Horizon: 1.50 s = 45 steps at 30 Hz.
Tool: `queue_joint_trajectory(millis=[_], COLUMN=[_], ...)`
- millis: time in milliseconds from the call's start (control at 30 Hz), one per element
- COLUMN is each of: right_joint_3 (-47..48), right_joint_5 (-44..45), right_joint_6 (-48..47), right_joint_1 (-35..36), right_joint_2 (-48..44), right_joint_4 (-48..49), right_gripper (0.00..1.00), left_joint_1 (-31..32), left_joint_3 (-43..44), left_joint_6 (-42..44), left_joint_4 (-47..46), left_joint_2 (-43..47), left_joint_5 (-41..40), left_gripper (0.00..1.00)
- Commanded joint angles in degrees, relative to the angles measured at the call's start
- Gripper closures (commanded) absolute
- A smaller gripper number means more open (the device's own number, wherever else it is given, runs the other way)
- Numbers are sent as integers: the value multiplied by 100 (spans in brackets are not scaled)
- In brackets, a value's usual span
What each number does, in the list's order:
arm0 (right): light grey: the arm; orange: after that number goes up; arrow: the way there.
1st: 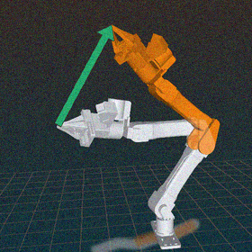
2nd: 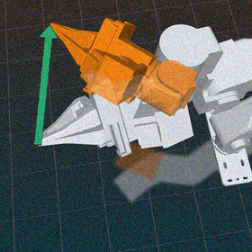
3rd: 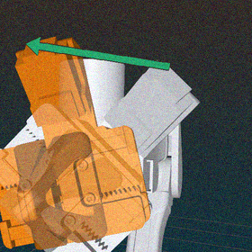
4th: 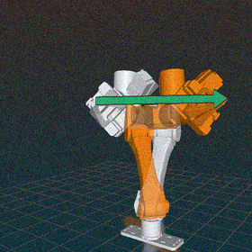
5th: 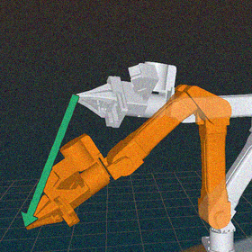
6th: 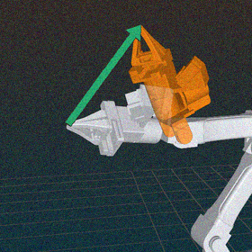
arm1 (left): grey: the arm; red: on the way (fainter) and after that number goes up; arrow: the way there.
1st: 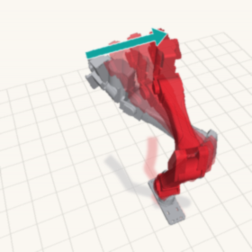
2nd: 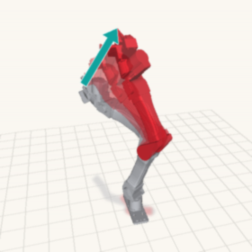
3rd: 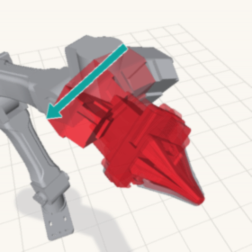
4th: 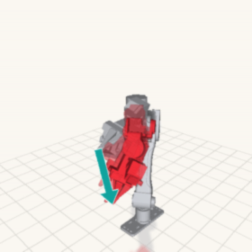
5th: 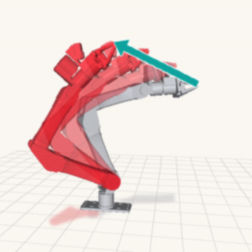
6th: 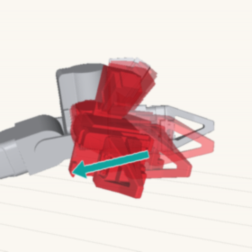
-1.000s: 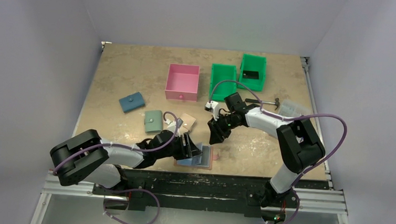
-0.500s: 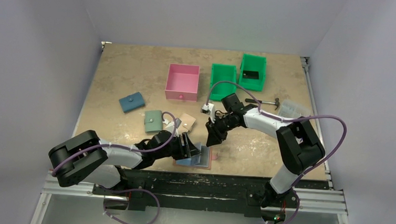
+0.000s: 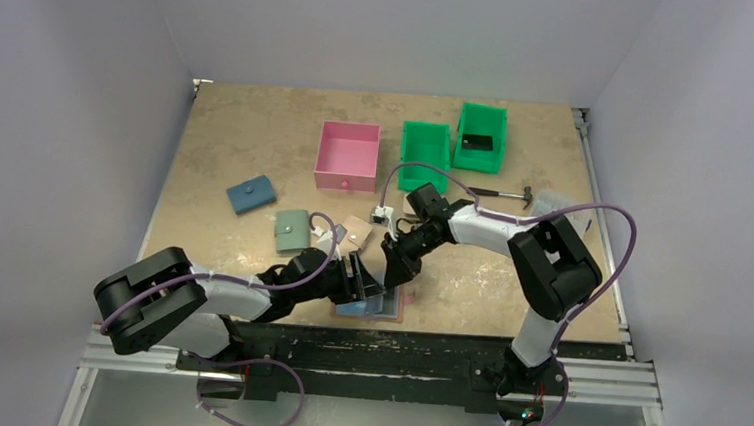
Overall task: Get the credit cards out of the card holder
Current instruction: Remove the credit card from the card holder.
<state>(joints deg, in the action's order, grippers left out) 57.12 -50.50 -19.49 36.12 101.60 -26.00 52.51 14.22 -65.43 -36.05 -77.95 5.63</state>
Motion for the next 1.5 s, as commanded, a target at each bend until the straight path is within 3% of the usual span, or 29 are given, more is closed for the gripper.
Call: queue_joint_trajectory(millis=[0,233,700,867,1033,1467], right_joint_3=[221,238,394,482,535,546], right_joint_5=[-501,-786,-1654,-1804,-1790,-1330], right_joint_6=[50,88,122,79,50,76], right_joint_1=[45,61,122,149,148,149], right_joint_2=[-25,62,410,542,605,567], right_joint_4=[-81,-85,-99,-140,-176,-116], right_gripper=[77,77,77,75,74,69], left_joint_1=[-35,-39,-39,-39,-38,-39], left_joint_3=[2,227,585,619,620,576], left_joint_6=[-1,112,359,393,382,451], left_joint_4=[-348,180,1566,1829,1993,2490], left_joint_2=[10,-1,485,636,736,1088], left_joint_5=[93,105,-168,-300,-382,-545], left_gripper=[34,29,30,35,47,52])
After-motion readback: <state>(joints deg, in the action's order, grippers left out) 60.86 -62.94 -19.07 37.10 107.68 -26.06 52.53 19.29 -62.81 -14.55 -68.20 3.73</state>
